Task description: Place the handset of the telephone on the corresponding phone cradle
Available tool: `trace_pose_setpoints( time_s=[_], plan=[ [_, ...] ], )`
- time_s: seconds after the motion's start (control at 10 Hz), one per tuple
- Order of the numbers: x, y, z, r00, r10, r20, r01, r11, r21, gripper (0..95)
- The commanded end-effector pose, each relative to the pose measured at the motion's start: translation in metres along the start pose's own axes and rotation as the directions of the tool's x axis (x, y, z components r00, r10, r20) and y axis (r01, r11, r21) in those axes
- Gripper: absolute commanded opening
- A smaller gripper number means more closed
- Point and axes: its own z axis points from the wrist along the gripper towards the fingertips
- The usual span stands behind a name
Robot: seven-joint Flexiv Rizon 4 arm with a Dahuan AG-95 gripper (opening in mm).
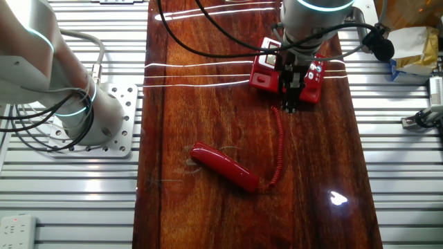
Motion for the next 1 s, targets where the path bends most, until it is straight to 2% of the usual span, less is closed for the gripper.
trace_pose_setpoints(
  time_s=[0.1,0.2,0.7,1.0],
  plan=[
    [0.0,0.0001,0.0,0.992,-0.102,-0.072,0.106,0.993,0.06,0.0],
    [0.0,0.0001,-0.0001,0.992,-0.1,-0.071,0.104,0.993,0.053,0.0],
    [0.0,0.0,0.0,0.991,-0.112,-0.071,0.116,0.992,0.053,0.0],
    [0.0005,0.0005,-0.0022,0.998,-0.031,-0.05,0.034,0.998,0.061,0.0]
  ],
)
